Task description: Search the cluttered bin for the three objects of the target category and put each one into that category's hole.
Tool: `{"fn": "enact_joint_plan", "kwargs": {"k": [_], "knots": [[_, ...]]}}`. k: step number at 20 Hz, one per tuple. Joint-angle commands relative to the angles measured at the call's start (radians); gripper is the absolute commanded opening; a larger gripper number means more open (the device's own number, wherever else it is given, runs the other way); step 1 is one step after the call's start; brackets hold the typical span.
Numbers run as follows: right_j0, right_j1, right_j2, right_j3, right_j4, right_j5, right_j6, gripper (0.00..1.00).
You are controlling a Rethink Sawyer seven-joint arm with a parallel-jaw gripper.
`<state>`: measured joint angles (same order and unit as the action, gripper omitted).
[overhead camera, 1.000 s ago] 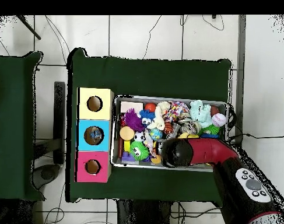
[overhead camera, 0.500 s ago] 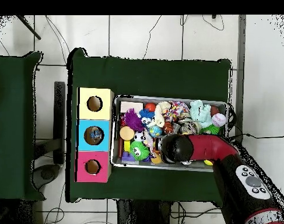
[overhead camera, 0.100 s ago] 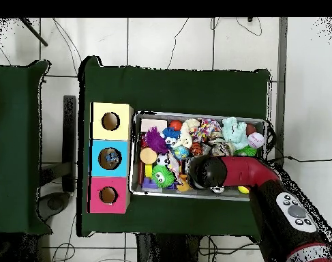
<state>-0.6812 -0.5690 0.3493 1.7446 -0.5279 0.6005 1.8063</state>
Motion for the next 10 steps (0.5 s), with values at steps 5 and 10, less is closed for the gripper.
{"fn": "enact_joint_plan", "kwargs": {"k": [5,10], "knots": [[-0.006,0.047,0.105,-0.109,0.030,-0.117,0.006,0.00],[0.004,0.042,0.095,-0.114,0.011,-0.136,0.010,0.00]]}}
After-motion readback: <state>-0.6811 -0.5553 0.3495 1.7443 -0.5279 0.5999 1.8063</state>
